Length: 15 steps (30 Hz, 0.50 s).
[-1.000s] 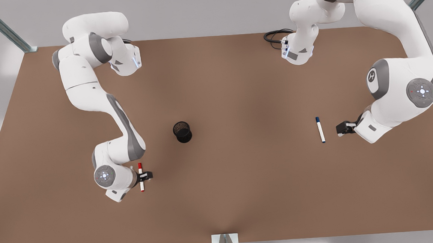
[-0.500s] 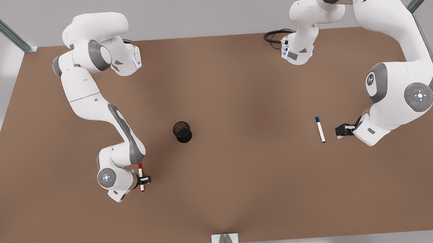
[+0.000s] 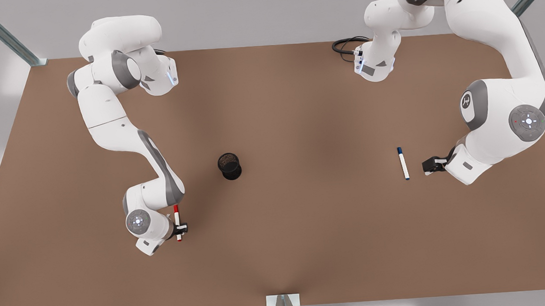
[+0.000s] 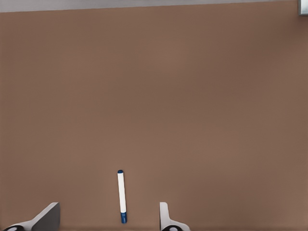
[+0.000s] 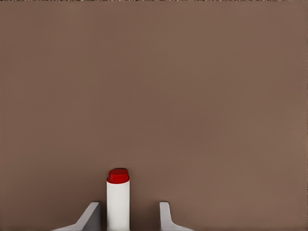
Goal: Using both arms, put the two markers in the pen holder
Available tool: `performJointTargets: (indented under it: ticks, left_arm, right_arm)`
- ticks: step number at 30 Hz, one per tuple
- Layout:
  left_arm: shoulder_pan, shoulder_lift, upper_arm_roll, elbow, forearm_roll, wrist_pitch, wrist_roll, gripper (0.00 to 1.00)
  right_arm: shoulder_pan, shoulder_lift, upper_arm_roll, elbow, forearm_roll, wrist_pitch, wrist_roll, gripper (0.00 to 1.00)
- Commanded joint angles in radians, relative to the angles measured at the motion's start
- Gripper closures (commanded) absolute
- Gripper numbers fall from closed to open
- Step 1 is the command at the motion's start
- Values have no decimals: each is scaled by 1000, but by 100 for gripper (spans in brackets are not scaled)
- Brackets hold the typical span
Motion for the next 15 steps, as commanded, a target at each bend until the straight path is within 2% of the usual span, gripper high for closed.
performJointTargets:
  ticks: [1, 9, 12, 15]
  left_arm:
    - [0, -1, 0, 0, 1, 1, -5, 0]
    - [0, -1, 1, 2, 1, 1, -5, 0]
    - [0, 3, 0, 0, 1, 3, -5, 0]
    - [0, 3, 0, 2, 1, 3, -5, 0]
  right_arm:
    - [0, -2, 0, -1, -4, 0, 17, 45]
    - [0, -2, 8, -4, 2, -6, 18, 47]
    - [0, -2, 8, -4, 2, -6, 17, 52]
    - [0, -2, 8, -4, 2, -6, 15, 61]
